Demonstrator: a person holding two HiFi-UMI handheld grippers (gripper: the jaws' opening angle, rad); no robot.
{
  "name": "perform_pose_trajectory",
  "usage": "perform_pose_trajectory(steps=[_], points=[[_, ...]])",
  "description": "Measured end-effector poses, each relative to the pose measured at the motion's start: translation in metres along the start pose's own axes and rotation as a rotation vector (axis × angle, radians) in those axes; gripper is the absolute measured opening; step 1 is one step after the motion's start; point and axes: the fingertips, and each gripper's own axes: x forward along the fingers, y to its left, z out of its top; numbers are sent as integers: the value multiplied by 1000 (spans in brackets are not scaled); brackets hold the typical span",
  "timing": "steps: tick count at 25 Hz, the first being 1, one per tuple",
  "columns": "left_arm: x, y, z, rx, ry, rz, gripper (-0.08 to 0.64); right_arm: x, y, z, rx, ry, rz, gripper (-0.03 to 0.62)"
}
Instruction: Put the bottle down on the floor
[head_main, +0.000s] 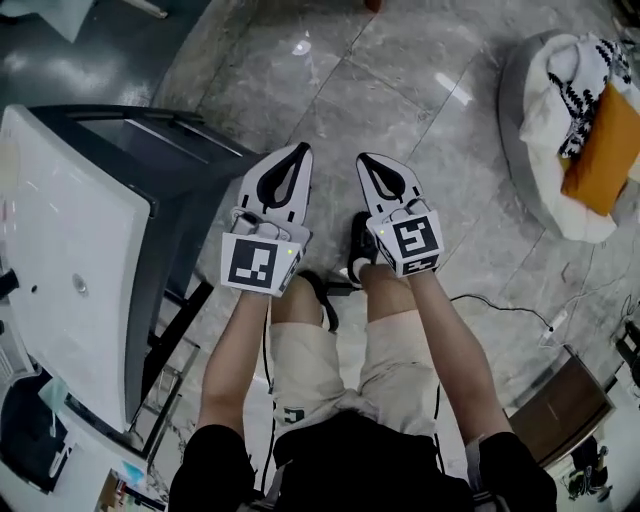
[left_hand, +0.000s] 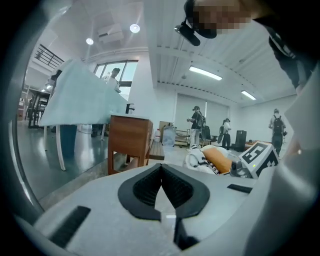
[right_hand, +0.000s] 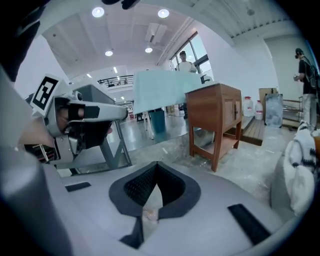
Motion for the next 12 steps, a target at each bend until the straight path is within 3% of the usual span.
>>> perform_pose_trajectory(steps=[12], points=[[-79, -55, 209, -75, 37, 53, 18, -151, 39, 251, -34, -74, 27, 3]])
